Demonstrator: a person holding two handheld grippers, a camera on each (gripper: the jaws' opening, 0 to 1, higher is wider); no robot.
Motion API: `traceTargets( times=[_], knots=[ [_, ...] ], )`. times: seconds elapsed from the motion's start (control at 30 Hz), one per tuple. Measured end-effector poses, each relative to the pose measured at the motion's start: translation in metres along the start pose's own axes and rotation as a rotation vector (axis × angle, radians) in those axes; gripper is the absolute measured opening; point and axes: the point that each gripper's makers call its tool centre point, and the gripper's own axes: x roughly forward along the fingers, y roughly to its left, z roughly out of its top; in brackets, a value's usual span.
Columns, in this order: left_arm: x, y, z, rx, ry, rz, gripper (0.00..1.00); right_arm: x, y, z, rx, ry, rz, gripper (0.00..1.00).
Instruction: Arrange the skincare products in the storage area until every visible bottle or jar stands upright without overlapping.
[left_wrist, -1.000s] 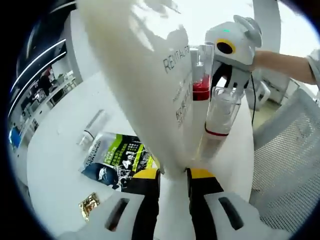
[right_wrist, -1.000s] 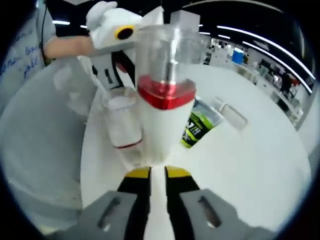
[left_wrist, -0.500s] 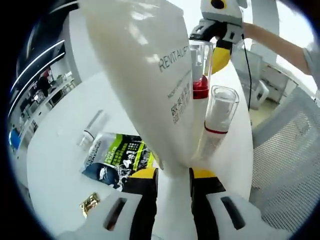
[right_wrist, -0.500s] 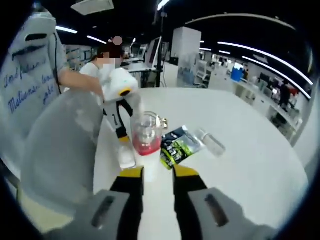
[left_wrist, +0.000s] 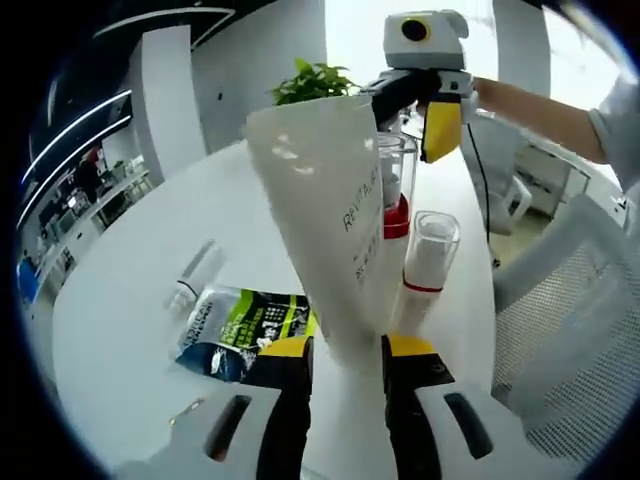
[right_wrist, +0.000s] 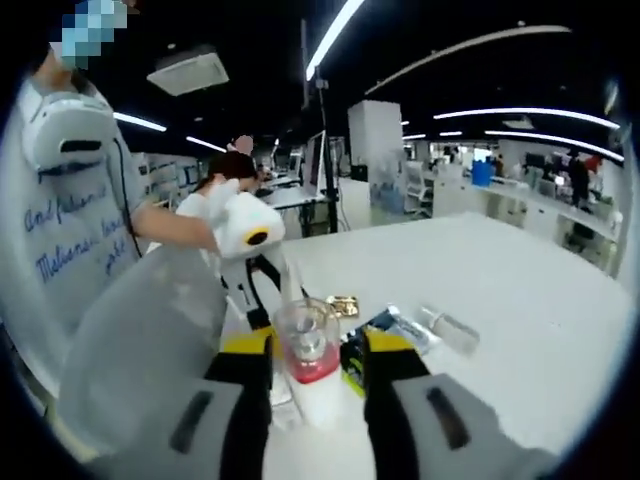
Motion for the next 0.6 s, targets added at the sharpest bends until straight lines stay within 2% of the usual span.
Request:
traceTargets(
  times=[0.23,0.3,0.47,0.6],
  knots=[
    [0.000,-0.002,0.004,0.015,-0.010,-0.015,0.19,0.015,0.009,0.001,-0.012,-0.015,0.042,0.35],
    [0.001,-0.002,0.004,0.015,-0.009,-0.018,0.18,0.017,0.010,0.002,-0.011,-0.023,0.044,0.31],
    [0.001,-0.002,0.004,0.017,-0.006,-0.020,0.18,0.016,0.011,0.002,-0.009,-0.036,0.017,0.30],
    [0.001,-0.001,0.004,0.020,-0.005,-0.021,0.17,0.013,0.006,0.002,0.001,-0.049,-0.040,0.29]
  ],
)
